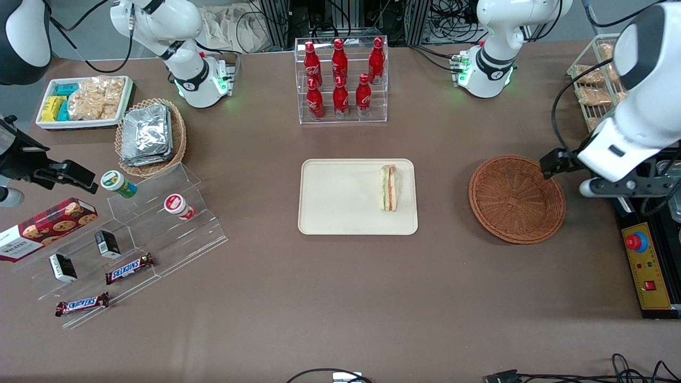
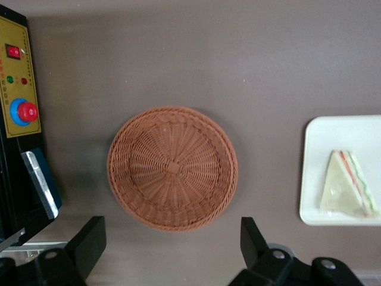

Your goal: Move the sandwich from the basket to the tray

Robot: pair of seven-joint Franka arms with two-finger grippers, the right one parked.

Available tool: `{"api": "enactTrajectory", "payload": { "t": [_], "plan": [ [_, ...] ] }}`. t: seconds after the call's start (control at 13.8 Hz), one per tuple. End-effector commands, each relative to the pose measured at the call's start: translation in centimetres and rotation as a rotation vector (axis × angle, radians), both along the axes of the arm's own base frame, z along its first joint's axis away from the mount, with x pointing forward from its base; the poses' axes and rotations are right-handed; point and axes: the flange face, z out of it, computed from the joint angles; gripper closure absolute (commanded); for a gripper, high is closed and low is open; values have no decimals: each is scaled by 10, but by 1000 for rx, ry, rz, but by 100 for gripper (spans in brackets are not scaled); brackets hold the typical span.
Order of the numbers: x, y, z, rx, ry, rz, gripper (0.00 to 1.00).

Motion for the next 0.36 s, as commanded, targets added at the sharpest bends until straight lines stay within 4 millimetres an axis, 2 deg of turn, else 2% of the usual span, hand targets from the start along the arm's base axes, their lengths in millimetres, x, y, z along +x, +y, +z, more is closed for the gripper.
{"api": "enactTrajectory", "payload": {
  "t": [0.0,0.14,0.29],
  "plan": [
    [-27,21,25,-31,10,-50,0],
    [-39,21,38,-29,15,-66,0],
    [-43,21,41,-28,23,-59,0]
  ]
}}
